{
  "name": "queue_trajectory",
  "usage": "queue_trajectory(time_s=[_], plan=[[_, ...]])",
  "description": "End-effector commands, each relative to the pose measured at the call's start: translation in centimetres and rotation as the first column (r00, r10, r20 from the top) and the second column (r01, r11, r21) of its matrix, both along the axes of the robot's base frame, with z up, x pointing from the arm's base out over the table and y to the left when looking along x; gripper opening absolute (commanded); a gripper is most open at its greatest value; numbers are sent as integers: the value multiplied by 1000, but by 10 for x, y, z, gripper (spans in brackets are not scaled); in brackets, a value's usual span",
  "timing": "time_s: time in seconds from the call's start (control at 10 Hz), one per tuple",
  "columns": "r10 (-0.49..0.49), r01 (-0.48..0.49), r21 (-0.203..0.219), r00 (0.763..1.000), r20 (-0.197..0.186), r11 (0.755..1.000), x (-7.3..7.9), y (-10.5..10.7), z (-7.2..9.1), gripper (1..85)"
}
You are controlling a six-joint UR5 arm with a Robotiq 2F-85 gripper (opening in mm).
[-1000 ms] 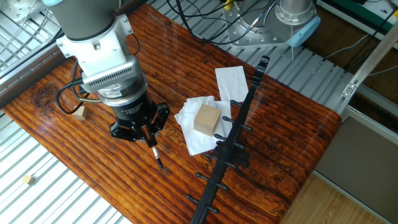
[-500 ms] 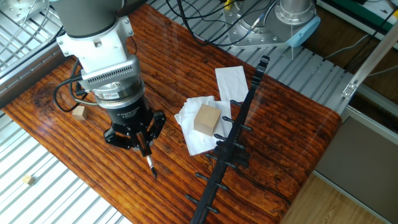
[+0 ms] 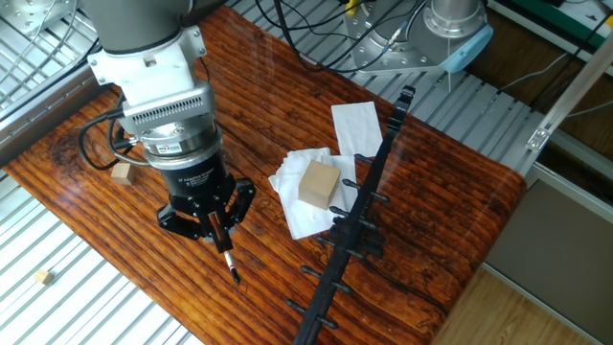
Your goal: Place the brush on the pen rack
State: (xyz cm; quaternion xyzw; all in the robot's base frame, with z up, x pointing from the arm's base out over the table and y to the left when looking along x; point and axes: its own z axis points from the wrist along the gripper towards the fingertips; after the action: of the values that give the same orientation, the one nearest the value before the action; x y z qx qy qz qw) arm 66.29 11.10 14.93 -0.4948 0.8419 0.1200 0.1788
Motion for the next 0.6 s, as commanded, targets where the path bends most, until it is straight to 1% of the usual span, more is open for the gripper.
queue_trajectory(time_s=[0.0,0.2,0.4,0.5], plan=[[-6,6,44,1000,6,999,2,9,6,13],[-10,10,57,1000,8,998,3,11,8,13],[-7,7,57,1000,5,998,2,12,8,13],[-12,13,71,1000,-6,997,0,15,9,13]])
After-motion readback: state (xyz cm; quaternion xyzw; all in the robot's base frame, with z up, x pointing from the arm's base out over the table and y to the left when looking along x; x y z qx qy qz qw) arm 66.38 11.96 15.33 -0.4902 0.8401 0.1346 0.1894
